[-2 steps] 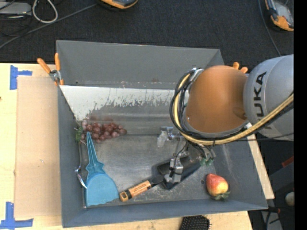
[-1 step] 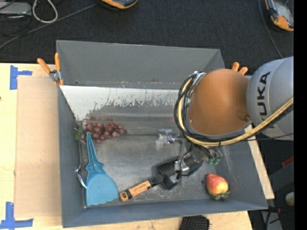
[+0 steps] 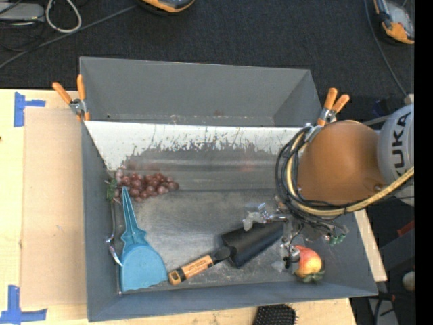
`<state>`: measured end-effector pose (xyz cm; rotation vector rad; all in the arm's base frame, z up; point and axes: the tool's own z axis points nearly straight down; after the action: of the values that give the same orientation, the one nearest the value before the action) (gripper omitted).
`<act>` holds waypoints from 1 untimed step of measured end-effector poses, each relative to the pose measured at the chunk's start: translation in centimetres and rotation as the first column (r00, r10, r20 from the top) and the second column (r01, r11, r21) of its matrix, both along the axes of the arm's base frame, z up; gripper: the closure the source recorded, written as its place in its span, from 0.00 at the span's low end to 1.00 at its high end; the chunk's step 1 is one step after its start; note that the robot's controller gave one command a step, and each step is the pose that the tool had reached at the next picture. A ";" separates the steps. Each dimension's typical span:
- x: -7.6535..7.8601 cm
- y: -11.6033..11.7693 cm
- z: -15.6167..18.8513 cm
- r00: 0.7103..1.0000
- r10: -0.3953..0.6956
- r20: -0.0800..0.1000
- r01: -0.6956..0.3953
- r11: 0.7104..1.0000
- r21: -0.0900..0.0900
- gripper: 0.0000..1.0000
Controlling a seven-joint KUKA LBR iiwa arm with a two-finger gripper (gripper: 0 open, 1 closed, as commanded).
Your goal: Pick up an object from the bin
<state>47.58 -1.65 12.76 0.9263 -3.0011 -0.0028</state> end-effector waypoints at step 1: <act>0.0 0.0 0.0 1.000 0.003 0.000 -0.003 1.000 0.000 0.00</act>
Offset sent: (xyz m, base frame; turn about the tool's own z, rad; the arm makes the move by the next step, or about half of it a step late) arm 0.0499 0.0687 0.0823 0.3026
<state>47.56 -1.63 12.72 0.9303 -2.9997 -0.0028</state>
